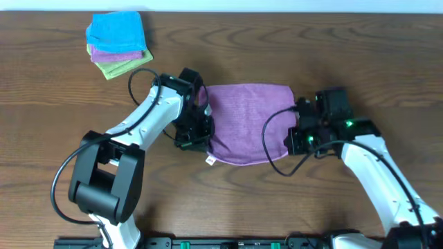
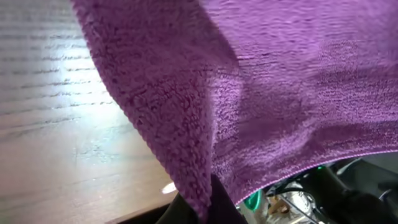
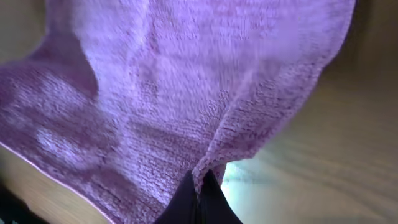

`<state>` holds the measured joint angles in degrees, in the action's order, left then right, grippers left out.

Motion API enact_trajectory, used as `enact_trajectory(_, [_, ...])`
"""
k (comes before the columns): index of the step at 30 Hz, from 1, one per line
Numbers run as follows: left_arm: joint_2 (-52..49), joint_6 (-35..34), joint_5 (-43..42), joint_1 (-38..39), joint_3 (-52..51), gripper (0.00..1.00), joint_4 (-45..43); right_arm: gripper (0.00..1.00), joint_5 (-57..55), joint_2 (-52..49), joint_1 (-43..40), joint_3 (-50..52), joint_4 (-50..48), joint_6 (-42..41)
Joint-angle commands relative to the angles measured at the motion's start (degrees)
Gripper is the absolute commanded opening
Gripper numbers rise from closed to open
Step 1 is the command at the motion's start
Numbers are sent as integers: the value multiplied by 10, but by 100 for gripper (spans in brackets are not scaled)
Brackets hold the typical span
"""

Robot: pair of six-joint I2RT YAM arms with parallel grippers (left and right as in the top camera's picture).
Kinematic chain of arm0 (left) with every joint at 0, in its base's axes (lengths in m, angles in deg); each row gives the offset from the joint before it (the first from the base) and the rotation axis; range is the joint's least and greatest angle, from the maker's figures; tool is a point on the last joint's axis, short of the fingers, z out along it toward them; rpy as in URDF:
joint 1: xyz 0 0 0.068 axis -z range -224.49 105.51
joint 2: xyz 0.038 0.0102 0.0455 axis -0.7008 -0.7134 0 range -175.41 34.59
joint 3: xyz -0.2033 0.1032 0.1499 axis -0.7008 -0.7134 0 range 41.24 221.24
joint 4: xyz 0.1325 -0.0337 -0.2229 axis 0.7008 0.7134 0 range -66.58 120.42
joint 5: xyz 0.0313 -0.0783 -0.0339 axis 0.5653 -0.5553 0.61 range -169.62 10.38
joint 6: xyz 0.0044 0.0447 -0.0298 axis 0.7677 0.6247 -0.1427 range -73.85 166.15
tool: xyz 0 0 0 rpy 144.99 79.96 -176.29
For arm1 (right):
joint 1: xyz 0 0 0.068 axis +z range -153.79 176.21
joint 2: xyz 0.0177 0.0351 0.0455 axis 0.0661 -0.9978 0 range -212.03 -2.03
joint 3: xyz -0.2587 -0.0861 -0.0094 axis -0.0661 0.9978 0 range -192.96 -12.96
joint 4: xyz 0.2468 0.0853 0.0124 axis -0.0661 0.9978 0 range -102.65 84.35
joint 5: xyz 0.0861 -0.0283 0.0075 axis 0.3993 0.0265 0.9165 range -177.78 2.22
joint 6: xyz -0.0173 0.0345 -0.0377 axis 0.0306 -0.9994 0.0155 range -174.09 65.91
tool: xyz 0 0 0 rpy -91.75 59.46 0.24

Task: Fold the cloth

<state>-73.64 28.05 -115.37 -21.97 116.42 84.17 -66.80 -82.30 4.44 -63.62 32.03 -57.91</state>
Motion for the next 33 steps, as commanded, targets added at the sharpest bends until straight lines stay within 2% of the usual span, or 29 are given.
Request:
enact_trajectory(1, [4, 15, 15, -1, -19, 6, 2, 1, 0, 25, 4, 24, -3, -9])
enact_trajectory(10, [4, 19, 17, -1, -28, 6, 8, 2, -2, 30, 5, 70, -12, -38])
enact_trajectory(15, [19, 1, 14, -1, -28, 6, -4, 1, -45, 40, 5, 72, -57, -69])
enact_trajectory(24, [63, -93, 51, -1, -28, 6, -129, 1, -71, 42, 4, 72, -171, -99])
enact_trajectory(33, [63, -125, 122, -1, -28, 6, -229, 1, -129, 35, 4, 72, -268, -99])
